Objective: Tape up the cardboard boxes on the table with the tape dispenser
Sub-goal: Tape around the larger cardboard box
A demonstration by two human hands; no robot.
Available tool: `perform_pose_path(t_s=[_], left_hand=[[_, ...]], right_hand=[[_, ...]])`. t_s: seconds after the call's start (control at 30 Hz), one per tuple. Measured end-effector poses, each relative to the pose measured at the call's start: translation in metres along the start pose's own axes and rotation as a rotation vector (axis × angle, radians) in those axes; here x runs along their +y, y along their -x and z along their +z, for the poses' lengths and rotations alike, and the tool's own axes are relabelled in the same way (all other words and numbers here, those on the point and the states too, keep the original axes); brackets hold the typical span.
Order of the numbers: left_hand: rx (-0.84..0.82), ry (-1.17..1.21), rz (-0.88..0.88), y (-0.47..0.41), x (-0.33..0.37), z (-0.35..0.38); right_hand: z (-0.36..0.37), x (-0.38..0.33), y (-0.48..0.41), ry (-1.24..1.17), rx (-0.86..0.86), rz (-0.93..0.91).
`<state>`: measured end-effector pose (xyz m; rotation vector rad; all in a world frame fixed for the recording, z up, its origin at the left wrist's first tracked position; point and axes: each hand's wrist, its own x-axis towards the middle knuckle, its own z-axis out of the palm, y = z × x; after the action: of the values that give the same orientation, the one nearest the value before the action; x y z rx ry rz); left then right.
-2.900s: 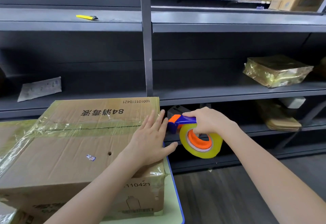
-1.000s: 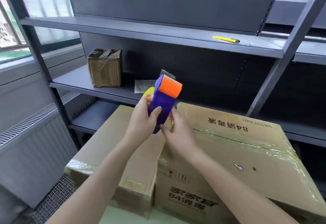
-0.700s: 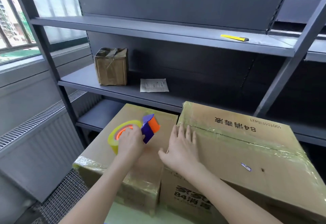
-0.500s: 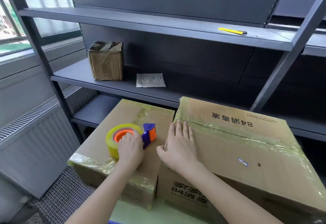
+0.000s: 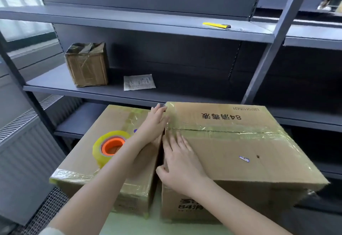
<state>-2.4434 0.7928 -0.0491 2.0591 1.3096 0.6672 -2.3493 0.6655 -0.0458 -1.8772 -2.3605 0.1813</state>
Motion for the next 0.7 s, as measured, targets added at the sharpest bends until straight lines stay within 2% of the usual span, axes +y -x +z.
perform_pose_path(t_s=[0.07,0.17,0.3,0.4,0.53,0.7], left_hand=[[-0.081,-0.039,0.05,-0.017,0.014,0.009],[-0.165,-0.338,0.111,-0.041,0.025,0.021],[-0.142,-0.609,0.124,-0.05,0.032,0.041],[-0.079,-0.643,0.143,-0.045,0.032,0.045],[-0.081,-0.62,0.108,-0.04,0.03,0.044],[-0.064,-0.699,-0.001,-0.024,0.039,0.045]], right_hand=[[-0.001,0.005,0.015,-0.004,0.006,-0.051],[-0.003,0.014,0.031,-0.008,0.01,-0.098],[-0.009,0.027,0.045,-0.005,0.014,-0.136],[-0.011,0.037,0.049,-0.008,-0.003,-0.157],[-0.012,0.058,0.053,-0.018,-0.047,-0.198],[-0.027,0.095,0.063,-0.071,-0.109,-0.221]])
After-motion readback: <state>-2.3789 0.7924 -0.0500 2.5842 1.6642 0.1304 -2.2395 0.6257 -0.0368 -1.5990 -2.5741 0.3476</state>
